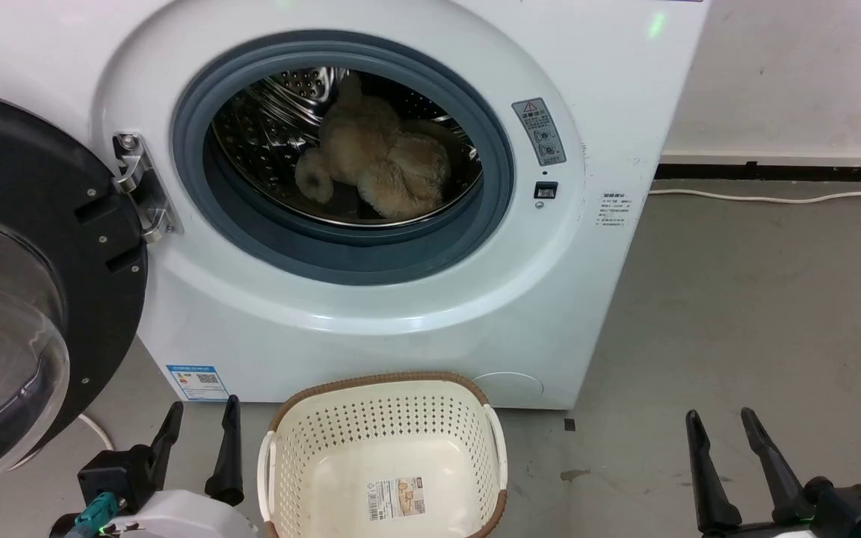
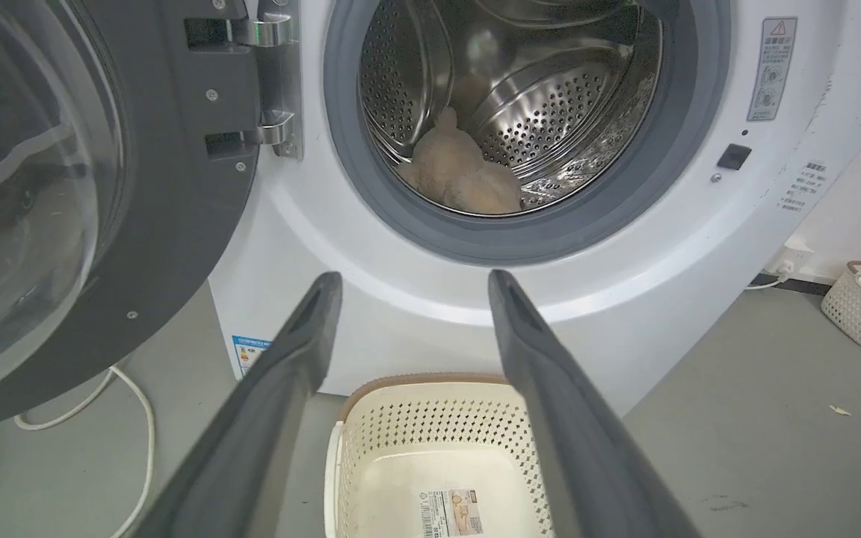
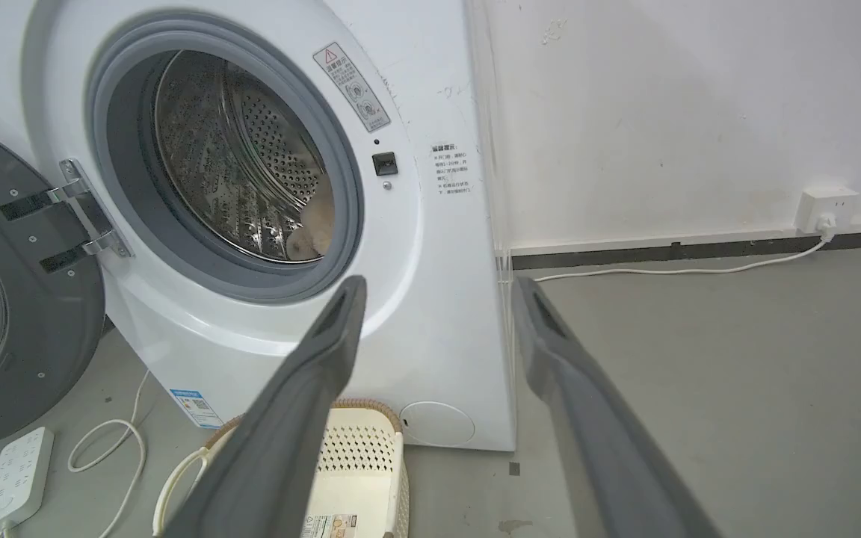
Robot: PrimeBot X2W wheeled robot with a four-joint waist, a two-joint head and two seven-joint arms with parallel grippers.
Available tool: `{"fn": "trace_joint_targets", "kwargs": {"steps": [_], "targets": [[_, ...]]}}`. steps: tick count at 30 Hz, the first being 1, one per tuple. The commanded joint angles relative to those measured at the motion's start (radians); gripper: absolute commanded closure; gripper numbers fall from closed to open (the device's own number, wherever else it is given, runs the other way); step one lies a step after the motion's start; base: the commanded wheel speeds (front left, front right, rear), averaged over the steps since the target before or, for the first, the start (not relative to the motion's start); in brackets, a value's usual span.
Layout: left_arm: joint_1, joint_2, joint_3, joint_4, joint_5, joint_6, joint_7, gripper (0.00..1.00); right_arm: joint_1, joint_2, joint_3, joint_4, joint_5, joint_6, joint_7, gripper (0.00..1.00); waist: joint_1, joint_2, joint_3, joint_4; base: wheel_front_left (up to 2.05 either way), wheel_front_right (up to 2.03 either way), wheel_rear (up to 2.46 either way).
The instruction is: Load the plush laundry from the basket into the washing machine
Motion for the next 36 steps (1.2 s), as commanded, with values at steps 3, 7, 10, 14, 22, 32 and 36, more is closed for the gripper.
{"fn": "trace_joint_targets", "kwargs": {"steps": [3, 7, 10, 14, 22, 32, 36], "targets": [[0.015, 0.009, -0.013, -0.015, 0.015, 0.006, 0.005, 0.0, 0.01, 0.0, 0.003, 0.01, -0.002, -0.001, -0.004, 0.0, 0.0, 0.0, -0.002, 0.001, 0.0, 0.0, 0.0], [0.011, 0.016, -0.023, -0.024, 0.029, 0.014, 0.012, 0.0, 0.007, 0.0, 0.008, 0.018, -0.002, -0.001, -0.004, 0.0, 0.0, 0.0, -0.002, 0.0, 0.0, 0.0, 0.0], [0.012, 0.016, -0.025, -0.032, 0.03, 0.019, 0.013, 0.0, 0.005, 0.0, 0.009, 0.021, -0.002, -0.001, -0.004, 0.0, 0.0, 0.0, -0.002, -0.001, 0.0, 0.0, 0.0], [0.013, 0.017, -0.023, -0.042, 0.025, 0.028, 0.02, 0.0, 0.004, 0.0, 0.009, 0.019, -0.002, -0.001, -0.003, 0.0, 0.0, 0.0, -0.001, -0.001, 0.0, 0.0, 0.0], [0.015, 0.014, -0.018, -0.06, 0.011, 0.049, 0.044, 0.0, 0.001, 0.0, 0.011, 0.016, 0.0, -0.001, 0.001, 0.0, 0.0, 0.0, -0.002, 0.0, 0.0, 0.0, 0.0], [0.001, 0.01, -0.022, -0.056, 0.002, 0.044, 0.053, 1.0, 0.0, 0.0, 0.012, 0.017, 0.0, 0.0, 0.001, 1.0, 0.0, 0.0, -0.001, 0.0, 0.0, 0.0, 0.0], [0.001, 0.007, -0.022, -0.057, 0.005, 0.043, 0.054, 1.0, -0.001, 0.0, 0.011, 0.017, -0.001, 0.0, 0.003, 1.0, 0.0, 0.0, -0.001, 0.0, 0.0, 0.0, 0.0]]}}
